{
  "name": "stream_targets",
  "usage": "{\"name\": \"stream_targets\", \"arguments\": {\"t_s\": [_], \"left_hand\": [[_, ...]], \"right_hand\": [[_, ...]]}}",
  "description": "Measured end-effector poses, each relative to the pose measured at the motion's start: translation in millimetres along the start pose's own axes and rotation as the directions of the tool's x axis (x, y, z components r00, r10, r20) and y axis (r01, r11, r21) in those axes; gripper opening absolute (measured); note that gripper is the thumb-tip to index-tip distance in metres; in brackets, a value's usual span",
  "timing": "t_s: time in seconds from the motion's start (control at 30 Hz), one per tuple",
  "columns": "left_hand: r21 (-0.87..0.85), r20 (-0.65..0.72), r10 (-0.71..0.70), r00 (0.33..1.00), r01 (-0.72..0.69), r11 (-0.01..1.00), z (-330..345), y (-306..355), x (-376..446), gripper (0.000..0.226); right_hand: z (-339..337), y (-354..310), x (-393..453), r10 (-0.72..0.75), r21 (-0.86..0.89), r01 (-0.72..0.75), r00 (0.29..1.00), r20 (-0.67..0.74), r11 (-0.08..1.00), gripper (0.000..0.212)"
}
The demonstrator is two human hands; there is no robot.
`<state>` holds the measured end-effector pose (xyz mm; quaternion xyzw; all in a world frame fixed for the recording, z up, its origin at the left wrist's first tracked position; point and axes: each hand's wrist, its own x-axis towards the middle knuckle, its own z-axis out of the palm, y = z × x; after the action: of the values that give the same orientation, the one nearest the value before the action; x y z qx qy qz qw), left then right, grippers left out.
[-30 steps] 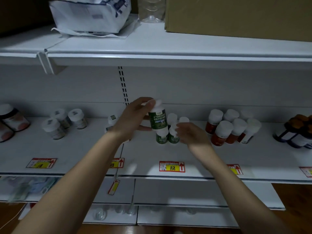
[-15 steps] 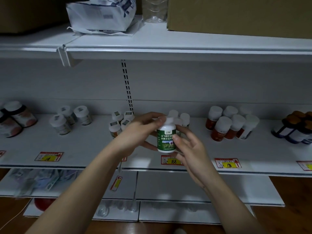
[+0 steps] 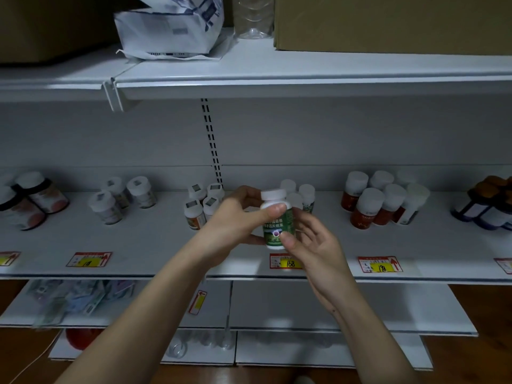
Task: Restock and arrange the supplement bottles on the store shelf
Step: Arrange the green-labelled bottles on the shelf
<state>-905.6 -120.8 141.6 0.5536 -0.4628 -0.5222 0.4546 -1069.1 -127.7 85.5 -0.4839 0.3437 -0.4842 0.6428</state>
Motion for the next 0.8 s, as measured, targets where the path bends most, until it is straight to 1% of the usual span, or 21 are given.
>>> {"name": "stream_targets", "arguments": {"t_s": [0.13, 0.23, 0.3, 0.37, 0.47, 0.53, 0.63, 0.73, 0.8], "left_hand": [[0.049, -0.018, 0.022, 1.0, -0.021, 0.999, 2, -3, 1, 0.047], [0.15, -0.04, 0.032, 0.999, -0.026, 0.988, 0, -5, 2, 0.049], [0.122, -0.026, 0.048, 0.998, -0.045, 0.992, 0, -5, 1, 0.045], [0.053, -0.019, 0.068, 0.997, -0.067, 0.996, 0, -4, -1, 0.038], [-0.051, -0.052, 0.058, 0.997, -0.06, 0.997, -2, -2, -3, 0.036], [-0.099, -0.072, 0.039, 0.997, -0.046, 0.994, -3, -2, -4, 0.032], [-0.092, -0.068, 0.047, 0.997, -0.053, 0.994, -4, -2, -7, 0.026], [-0.03, -0.055, 0.075, 0.996, -0.076, 0.997, -5, -1, -11, 0.031], [0.0, -0.055, 0.081, 0.995, -0.081, 0.997, -5, 0, -13, 0.034]], "right_hand": [[2, 2, 2, -0.009, -0.122, 0.007, 1.0, -0.017, 0.993, 0.052], [0, -1, 1, -0.024, -0.18, 0.019, 0.999, -0.028, 0.984, 0.053], [-2, -3, 0, -0.041, -0.15, 0.038, 0.999, -0.016, 0.988, 0.049], [-2, -5, -1, -0.039, -0.064, 0.039, 0.999, 0.008, 0.997, 0.045], [2, -5, -1, 0.025, 0.1, -0.029, 0.999, 0.039, 0.995, 0.04], [5, -5, -1, 0.043, 0.122, -0.046, 0.999, 0.031, 0.991, 0.039], [9, -6, -2, 0.018, 0.053, -0.017, 1.0, -0.01, 0.998, 0.042], [10, -8, -3, -0.036, -0.06, 0.032, 0.998, -0.056, 0.998, 0.046], [11, -8, -4, -0.052, -0.104, 0.047, 0.998, -0.045, 0.993, 0.05]]}}
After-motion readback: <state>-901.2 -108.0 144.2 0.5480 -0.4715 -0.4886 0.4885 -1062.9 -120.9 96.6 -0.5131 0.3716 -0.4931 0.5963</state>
